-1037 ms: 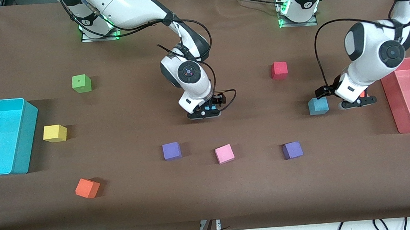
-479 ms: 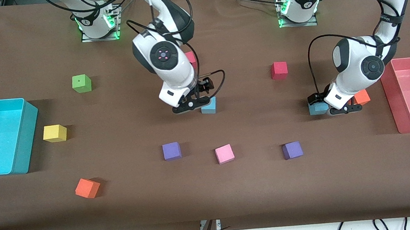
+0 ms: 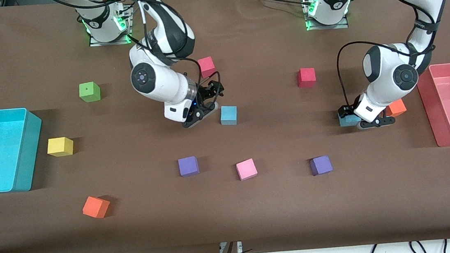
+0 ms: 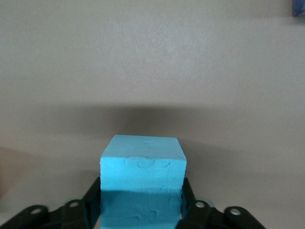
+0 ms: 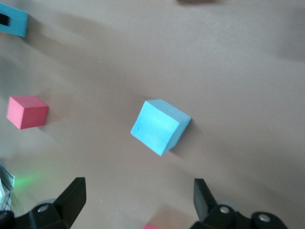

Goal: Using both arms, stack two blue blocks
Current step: 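Set the cube down with the right gripper while the left gripper lifts its cube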

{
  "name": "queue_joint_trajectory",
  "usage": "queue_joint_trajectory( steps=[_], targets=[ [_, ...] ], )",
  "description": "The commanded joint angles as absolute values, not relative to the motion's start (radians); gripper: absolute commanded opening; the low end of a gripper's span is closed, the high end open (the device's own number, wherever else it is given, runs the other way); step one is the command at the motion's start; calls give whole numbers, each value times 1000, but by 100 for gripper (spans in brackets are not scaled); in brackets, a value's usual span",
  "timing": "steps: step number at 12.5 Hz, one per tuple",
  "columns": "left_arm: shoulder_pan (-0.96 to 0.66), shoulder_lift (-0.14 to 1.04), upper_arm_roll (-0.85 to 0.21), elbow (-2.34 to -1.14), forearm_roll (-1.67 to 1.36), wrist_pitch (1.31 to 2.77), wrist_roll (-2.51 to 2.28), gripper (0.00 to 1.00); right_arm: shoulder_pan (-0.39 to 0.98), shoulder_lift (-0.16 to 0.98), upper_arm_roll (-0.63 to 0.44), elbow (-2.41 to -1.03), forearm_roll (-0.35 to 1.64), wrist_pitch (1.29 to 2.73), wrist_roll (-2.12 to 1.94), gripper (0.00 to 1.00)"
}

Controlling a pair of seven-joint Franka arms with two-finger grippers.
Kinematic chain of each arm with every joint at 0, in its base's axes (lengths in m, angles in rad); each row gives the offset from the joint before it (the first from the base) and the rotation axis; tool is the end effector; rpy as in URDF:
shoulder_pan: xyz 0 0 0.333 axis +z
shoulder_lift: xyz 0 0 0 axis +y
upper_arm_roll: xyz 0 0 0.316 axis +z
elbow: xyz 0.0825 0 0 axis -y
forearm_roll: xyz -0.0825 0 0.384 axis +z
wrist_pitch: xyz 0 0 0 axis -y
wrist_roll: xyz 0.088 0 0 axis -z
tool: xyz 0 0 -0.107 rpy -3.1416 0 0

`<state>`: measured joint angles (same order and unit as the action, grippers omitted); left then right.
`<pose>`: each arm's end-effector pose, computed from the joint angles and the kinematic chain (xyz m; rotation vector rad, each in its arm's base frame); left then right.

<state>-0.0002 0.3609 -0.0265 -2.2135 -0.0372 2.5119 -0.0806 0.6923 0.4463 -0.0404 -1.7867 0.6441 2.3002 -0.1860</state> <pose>0.5456 -0.0145 0.2077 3.1101 0.1339 -0.0997 0.5171 0.4135 0.3139 -2.6052 -0.5577 0.0597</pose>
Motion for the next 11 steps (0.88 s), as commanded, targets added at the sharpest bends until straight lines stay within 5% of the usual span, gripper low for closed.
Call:
queue_joint_trajectory(
  steps=[1,5,7,11],
  targets=[
    [-6,267,-28,-2191,-52,2411,-57,0,707,362,-43,-1980,829,2459,-473,100],
    [-128,216,-31,-1941,-193,2084,-164,0,706,365,-43,-2080,1083,2566,-904,100],
    [-230,221,-61,-1882,-218,2066,-312,0,706,385,-43,-2108,1231,2640,-1074,100],
    [-515,372,-75,-1746,-229,2094,-711,0,751,463,-41,-2095,1860,2642,-1672,100]
  ],
)
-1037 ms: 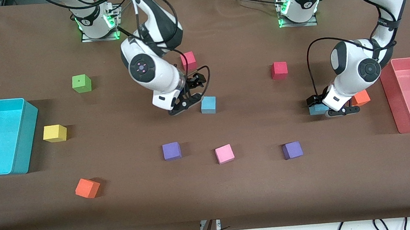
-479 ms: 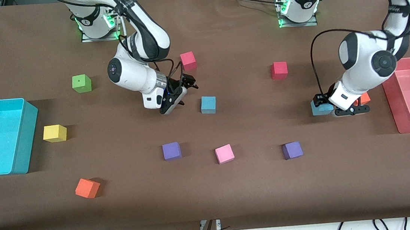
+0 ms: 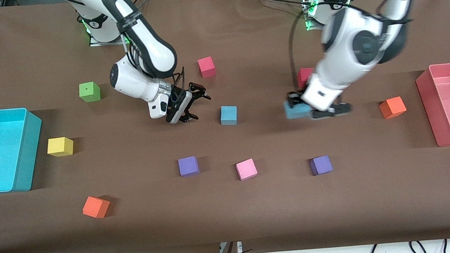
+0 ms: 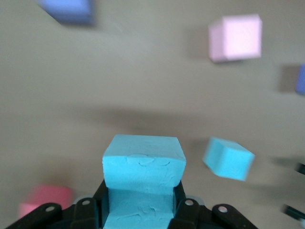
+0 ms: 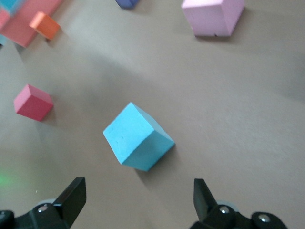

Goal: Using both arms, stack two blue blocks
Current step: 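Carry the left gripper's blue cube over and lower it onto the other cube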

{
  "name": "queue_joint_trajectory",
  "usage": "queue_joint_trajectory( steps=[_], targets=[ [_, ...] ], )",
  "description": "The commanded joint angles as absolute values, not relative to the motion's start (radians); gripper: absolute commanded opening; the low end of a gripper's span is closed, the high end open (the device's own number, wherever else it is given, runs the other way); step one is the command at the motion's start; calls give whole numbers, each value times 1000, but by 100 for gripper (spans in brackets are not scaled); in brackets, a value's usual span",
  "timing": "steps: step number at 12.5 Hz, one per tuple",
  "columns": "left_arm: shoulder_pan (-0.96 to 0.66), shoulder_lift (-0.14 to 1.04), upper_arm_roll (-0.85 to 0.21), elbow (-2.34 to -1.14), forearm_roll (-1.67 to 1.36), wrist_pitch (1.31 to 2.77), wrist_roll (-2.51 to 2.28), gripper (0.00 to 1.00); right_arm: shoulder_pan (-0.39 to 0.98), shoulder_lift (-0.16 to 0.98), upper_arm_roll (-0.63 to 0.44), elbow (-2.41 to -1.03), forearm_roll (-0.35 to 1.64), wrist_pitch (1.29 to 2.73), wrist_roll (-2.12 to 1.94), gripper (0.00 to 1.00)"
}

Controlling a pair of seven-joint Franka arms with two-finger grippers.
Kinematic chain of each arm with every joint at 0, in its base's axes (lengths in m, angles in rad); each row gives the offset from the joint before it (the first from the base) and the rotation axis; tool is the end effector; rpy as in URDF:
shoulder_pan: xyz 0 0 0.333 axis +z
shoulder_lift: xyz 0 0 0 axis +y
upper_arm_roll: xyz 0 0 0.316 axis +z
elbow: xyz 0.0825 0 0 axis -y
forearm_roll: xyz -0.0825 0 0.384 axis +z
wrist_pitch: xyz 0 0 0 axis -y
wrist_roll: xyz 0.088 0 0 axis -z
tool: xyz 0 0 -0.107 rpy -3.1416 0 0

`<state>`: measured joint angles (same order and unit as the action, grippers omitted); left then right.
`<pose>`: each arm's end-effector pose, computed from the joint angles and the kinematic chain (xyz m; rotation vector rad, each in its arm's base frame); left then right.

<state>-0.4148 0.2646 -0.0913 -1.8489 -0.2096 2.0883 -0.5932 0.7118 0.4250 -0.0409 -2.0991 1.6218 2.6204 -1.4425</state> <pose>0.5384 -0.3066 0.3814 2.9598 0.2914 -0.1914 0.4634 0.3384 0.2101 -2.2634 -0.7889 -0.4676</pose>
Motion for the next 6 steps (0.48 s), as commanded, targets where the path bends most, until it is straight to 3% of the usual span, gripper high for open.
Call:
queue_joint_trajectory(
  steps=[1,3,6],
  targets=[
    [-572,400,-75,-1743,-232,2121,-777,0,761,483,-41,-2088,2013,2638,-1809,100],
    [-659,458,-75,-1732,-230,2186,-894,0,765,514,-40,-2082,2115,2634,-1933,100],
    [-727,572,-64,-1608,-224,2201,-980,0,767,522,-37,-2077,2115,2632,-1937,100]
  ],
)
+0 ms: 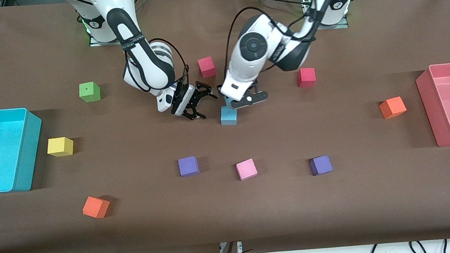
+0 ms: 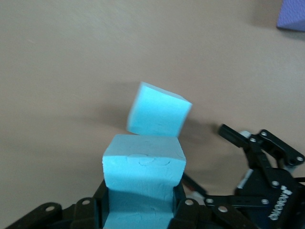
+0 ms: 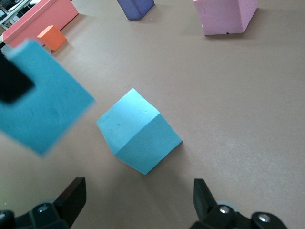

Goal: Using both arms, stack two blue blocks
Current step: 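Carry the left gripper's blue cube over and lower it onto the other cube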

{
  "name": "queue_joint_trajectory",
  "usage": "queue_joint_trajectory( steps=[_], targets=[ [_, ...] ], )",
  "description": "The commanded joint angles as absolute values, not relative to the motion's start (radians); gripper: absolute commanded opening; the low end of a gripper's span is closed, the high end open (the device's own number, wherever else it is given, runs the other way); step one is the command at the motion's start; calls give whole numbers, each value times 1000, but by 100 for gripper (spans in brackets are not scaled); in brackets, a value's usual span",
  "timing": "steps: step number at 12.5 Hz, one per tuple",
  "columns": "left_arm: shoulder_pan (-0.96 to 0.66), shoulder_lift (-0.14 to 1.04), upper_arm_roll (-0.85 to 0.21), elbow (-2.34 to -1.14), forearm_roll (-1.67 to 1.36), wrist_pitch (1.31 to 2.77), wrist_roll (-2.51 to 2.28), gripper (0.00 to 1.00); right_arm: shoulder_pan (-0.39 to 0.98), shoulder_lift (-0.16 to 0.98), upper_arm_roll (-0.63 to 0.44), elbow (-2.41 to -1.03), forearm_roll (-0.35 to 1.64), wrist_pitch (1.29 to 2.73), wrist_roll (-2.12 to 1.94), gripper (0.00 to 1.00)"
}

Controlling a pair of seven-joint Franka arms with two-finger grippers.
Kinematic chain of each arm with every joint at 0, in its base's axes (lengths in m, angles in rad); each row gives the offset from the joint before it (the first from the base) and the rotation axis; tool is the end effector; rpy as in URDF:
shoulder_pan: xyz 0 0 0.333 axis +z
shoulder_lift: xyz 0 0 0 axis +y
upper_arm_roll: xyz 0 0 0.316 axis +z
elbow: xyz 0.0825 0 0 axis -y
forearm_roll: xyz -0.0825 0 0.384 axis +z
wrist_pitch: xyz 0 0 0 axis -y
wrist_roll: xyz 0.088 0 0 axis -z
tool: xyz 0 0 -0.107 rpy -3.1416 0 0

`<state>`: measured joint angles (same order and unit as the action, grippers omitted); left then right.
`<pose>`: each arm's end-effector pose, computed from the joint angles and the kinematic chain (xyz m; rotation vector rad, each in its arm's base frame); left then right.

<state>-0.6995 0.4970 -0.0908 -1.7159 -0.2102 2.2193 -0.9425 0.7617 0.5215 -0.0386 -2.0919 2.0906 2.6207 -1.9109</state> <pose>0.4705 -0.4761 0.3031 2.9595 0.4323 -0.2351 0.4282 0.3503 0.1526 -2.2033 -0.7866 -0.6382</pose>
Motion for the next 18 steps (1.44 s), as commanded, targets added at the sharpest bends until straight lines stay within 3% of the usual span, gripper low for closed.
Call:
queue_joint_trajectory(
  steps=[1,18],
  targets=[
    [-739,589,-55,-1592,-224,2201,-988,0,767,525,-35,-2075,2115,2632,-1939,100],
    [-753,623,-23,-1592,-198,2252,-974,0,784,601,-20,-1988,2111,2632,-2020,100]
  ],
)
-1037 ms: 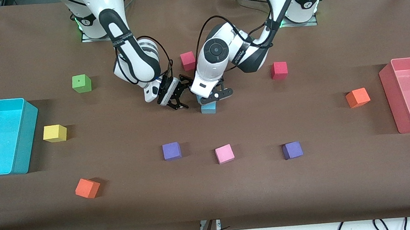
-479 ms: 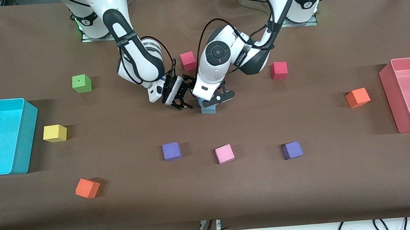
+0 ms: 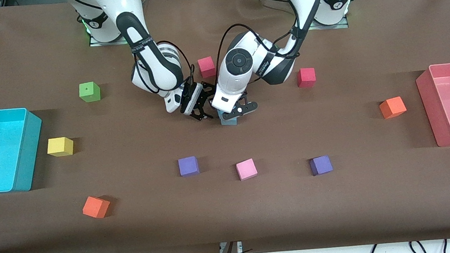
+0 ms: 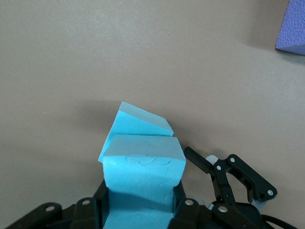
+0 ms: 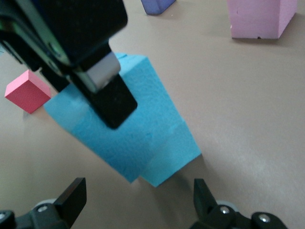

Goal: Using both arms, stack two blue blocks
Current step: 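Carry the left gripper's blue cube over and lower it onto the other cube, then open the left gripper to release the cube on the stack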

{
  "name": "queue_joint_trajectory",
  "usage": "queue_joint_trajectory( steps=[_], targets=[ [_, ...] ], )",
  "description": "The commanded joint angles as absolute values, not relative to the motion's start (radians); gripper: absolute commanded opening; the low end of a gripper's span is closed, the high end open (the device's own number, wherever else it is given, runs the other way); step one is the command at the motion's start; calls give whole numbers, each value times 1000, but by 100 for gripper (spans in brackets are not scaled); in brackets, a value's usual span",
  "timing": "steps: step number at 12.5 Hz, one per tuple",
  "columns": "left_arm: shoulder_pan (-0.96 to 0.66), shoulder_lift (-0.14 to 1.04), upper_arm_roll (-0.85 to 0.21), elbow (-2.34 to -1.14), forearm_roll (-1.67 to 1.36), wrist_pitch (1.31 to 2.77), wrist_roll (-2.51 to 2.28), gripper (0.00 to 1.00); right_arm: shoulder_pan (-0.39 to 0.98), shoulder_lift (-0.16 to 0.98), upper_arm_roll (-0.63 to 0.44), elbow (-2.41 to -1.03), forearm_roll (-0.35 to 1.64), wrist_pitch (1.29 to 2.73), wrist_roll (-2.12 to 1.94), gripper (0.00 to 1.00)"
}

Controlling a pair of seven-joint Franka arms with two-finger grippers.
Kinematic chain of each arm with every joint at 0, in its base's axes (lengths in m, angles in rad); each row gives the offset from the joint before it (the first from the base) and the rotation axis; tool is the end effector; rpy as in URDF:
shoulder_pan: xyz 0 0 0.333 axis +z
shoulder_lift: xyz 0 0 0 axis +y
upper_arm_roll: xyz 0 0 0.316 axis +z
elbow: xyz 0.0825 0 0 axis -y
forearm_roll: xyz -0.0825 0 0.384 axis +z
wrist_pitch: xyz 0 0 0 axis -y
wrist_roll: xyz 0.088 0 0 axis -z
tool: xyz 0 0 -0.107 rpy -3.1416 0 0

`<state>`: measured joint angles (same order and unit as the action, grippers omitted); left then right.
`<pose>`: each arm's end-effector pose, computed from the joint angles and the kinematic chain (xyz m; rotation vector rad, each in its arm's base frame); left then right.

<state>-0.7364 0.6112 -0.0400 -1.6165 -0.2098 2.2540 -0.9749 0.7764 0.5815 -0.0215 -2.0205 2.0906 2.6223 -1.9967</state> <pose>0.4941 -0.4882 0.2715 2.9536 0.5020 -0.1912 0.4298 0.3763 0.1419 -2.1508 -0.9113 -0.6731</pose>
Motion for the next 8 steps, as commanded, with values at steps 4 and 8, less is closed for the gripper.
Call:
queue_joint_trajectory(
  steps=[4,8],
  targets=[
    [-753,620,-6,-1592,-198,2252,-966,0,784,601,-20,-1990,2114,2632,-2019,100],
    [-753,618,-5,-1594,-198,2252,-969,0,782,591,-18,-1999,2114,2634,-2016,100]
  ],
)
